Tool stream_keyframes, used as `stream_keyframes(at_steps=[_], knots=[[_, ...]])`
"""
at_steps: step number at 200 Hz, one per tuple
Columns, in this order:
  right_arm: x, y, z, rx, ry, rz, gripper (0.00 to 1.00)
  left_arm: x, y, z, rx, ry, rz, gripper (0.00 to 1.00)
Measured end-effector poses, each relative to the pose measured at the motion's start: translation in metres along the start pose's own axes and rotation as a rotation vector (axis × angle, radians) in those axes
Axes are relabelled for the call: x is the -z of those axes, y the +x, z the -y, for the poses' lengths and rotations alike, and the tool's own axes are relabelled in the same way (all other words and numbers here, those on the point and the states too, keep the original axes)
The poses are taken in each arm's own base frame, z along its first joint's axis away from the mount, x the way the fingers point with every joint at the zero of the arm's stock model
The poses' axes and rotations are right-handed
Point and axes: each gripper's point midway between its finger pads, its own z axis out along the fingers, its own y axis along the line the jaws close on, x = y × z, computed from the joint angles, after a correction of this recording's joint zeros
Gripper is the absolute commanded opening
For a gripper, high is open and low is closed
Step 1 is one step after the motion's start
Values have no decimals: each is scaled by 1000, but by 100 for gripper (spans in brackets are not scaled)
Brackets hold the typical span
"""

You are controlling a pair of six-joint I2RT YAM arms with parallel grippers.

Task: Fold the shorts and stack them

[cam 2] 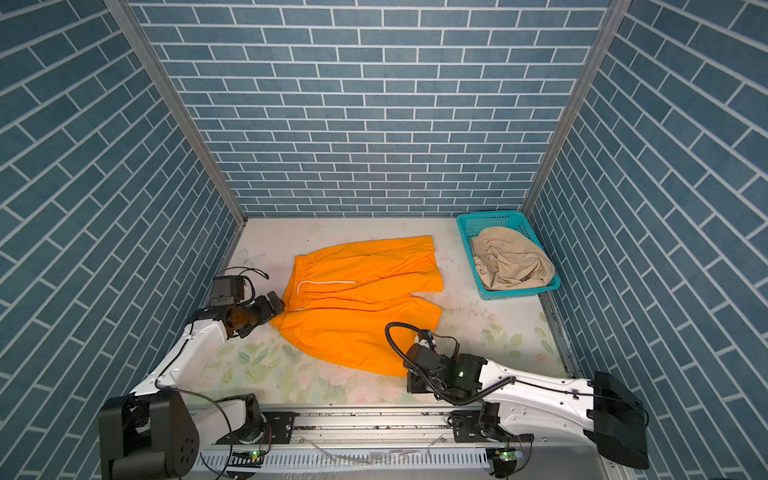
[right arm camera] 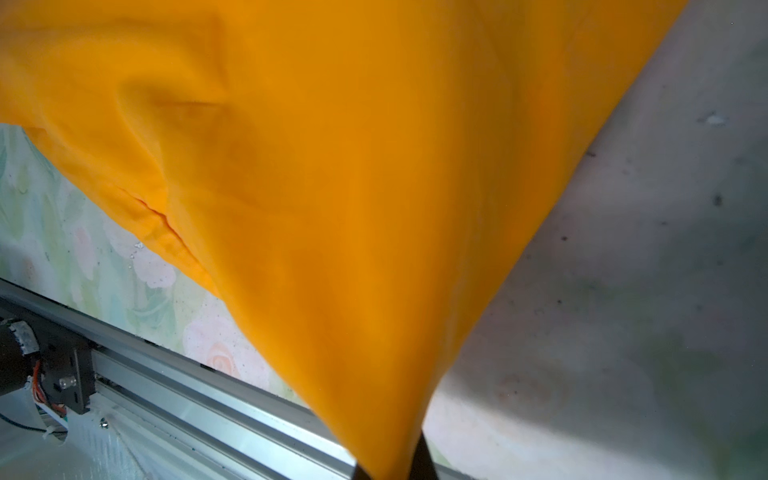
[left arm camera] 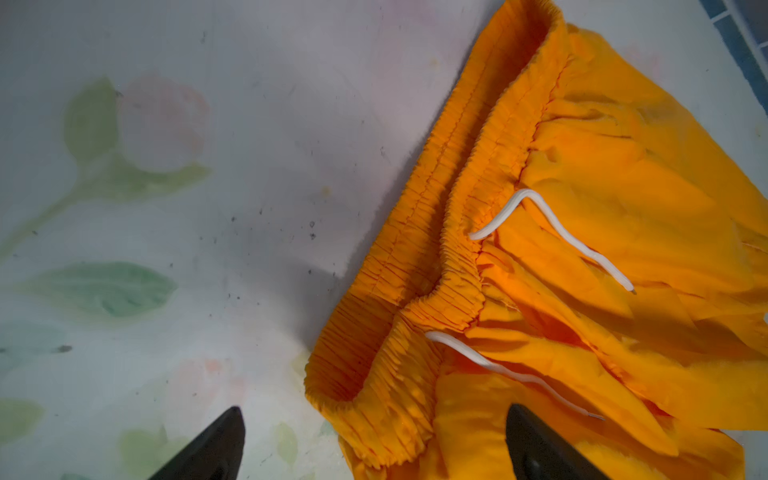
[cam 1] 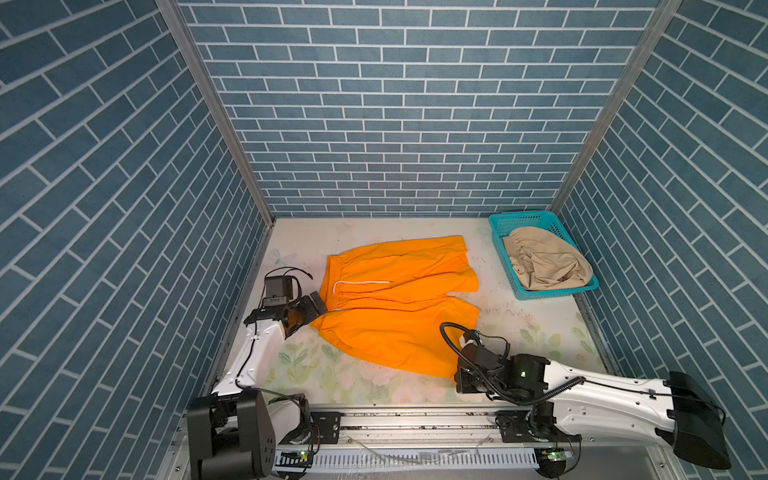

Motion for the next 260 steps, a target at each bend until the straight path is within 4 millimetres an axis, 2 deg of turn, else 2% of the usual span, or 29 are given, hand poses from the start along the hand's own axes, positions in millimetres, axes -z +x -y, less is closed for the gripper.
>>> stream_keyframes(at_steps=[29,58,74,88,104,131,166,207,236,260], knots=[[4,-3,6,-20,19,23,0,-8,16,-3,20,21,-40,93],[3,-7,12,-30,45,34,0,-12,30,-4,40,51,-62,82],[2,-8,15,-37,60,39,0,-13,36,-5,55,58,-72,64],[4,-11,17,-40,73,44,0,-13,36,-4,54,66,-71,39],[8,-15,17,-42,84,55,0,-12,35,-3,38,75,-65,20],[23,-27,13,-30,94,88,0,-5,32,1,20,84,-54,0],[55,-42,13,-25,94,153,0,22,13,19,-9,121,0,0],[104,-65,11,4,124,231,0,73,-10,45,-74,164,66,0],[141,-82,8,36,142,288,0,107,-14,58,-133,177,72,0],[172,-96,3,68,147,338,0,126,-12,65,-175,186,54,0]])
